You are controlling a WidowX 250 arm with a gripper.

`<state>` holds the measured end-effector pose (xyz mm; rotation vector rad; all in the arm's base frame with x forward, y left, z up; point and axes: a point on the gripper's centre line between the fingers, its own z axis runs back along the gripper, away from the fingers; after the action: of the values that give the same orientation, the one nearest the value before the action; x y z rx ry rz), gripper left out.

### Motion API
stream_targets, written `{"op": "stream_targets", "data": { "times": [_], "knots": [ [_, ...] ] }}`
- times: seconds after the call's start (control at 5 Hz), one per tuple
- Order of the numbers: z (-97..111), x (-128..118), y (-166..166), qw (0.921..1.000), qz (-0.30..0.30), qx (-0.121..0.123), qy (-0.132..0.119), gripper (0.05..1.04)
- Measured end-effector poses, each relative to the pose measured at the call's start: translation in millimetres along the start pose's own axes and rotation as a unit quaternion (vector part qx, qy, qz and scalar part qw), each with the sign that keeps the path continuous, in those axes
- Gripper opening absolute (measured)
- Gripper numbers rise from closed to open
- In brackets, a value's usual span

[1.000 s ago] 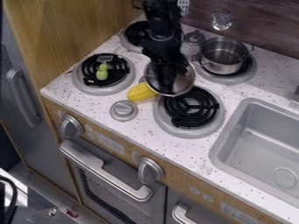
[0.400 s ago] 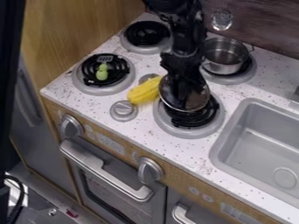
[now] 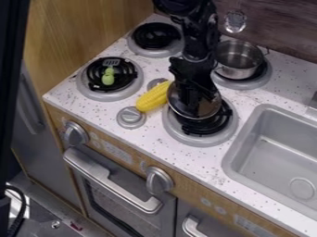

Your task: Moveu a tampa da panela de prata para o queimador inferior direito

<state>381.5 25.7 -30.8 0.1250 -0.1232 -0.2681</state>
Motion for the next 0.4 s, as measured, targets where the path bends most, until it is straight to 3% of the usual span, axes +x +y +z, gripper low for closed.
{"op": "stream_targets", "data": {
  "times": [0.2, 0.4],
  "knots": [
    [8.6, -1.9, -0.8, 0.9999, 0.010, -0.004, 0.007, 0.871],
    [43.3, 12.7, 10.0, 0.9993, 0.036, 0.010, -0.002, 1.010]
  ]
}}
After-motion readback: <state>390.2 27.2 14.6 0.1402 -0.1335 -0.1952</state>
